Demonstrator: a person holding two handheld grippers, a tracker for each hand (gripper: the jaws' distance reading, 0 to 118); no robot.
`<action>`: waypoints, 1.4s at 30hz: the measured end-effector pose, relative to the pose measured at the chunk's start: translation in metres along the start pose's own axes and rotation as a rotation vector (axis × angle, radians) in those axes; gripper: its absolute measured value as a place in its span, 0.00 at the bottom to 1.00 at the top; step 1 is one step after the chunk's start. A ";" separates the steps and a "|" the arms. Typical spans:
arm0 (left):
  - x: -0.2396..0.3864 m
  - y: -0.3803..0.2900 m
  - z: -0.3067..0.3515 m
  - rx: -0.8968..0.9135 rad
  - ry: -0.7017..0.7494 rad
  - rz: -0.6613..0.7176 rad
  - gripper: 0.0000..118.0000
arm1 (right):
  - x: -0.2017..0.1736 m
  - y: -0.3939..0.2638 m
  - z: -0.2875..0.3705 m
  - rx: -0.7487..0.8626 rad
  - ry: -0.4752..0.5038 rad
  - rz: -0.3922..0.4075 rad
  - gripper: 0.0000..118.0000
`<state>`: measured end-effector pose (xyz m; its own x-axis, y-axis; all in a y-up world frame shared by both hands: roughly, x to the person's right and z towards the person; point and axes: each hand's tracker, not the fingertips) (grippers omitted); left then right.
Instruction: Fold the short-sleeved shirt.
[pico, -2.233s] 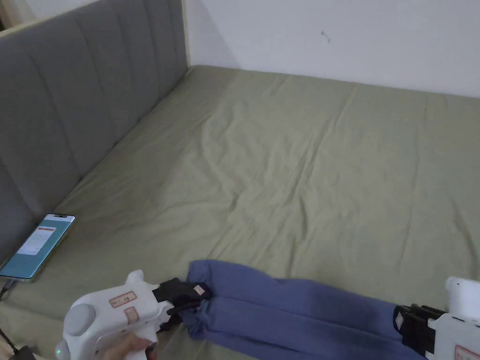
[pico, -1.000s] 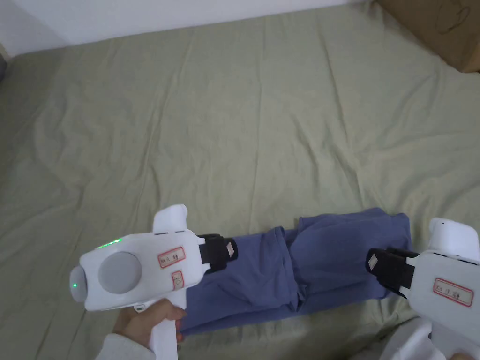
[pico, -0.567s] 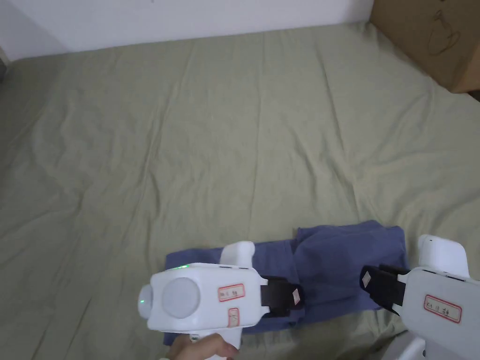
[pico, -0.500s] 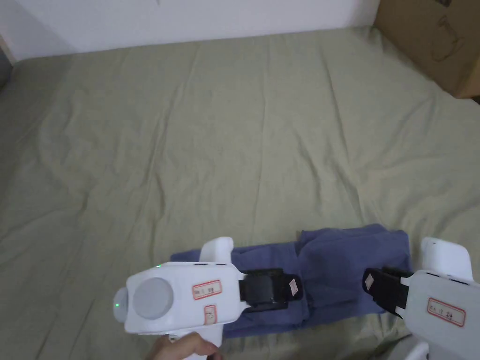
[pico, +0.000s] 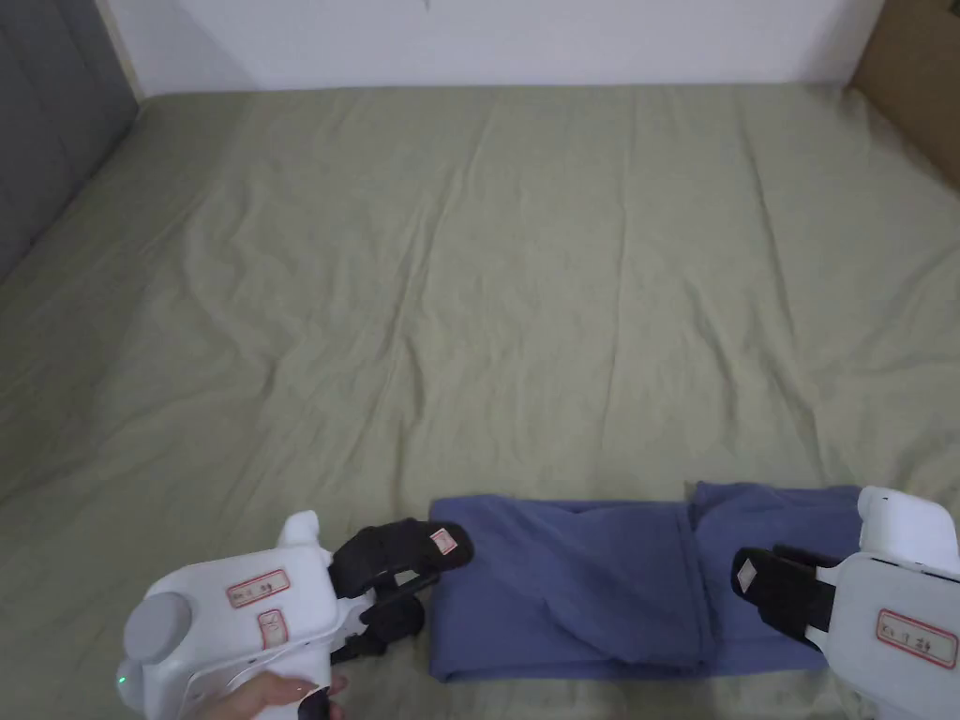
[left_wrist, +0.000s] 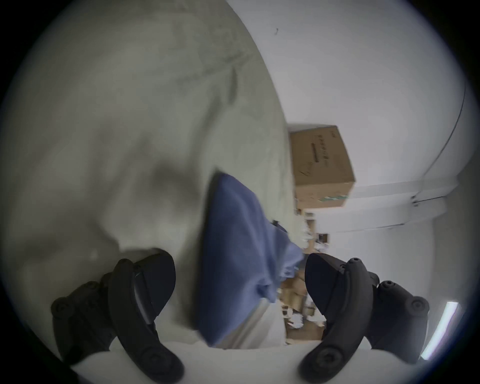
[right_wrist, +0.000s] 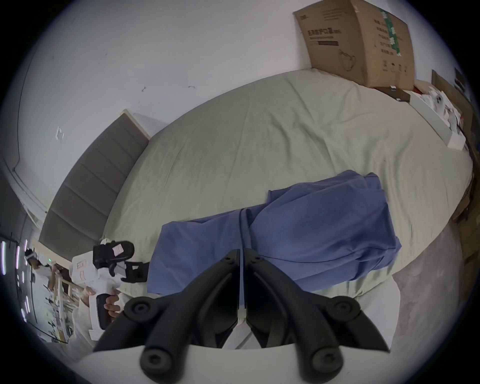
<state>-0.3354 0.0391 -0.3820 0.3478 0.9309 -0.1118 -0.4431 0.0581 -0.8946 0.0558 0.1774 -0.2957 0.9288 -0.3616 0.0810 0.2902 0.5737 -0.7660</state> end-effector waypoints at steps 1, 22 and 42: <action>-0.003 0.000 -0.012 -0.047 -0.038 0.023 0.88 | -0.002 0.000 -0.001 -0.003 -0.001 0.005 0.03; -0.018 0.078 0.184 0.155 0.416 -0.124 0.12 | -0.030 0.011 -0.026 -0.044 0.032 0.082 0.03; 0.165 -0.028 -0.095 -0.201 0.390 -0.702 0.91 | 0.062 -0.004 -0.005 -0.025 -0.037 -0.097 0.03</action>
<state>-0.1870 0.1573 -0.4161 0.7663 0.5082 0.3931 0.1275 0.4794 -0.8683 0.1107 0.1495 -0.2905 0.9045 -0.3872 0.1788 0.3739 0.5182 -0.7692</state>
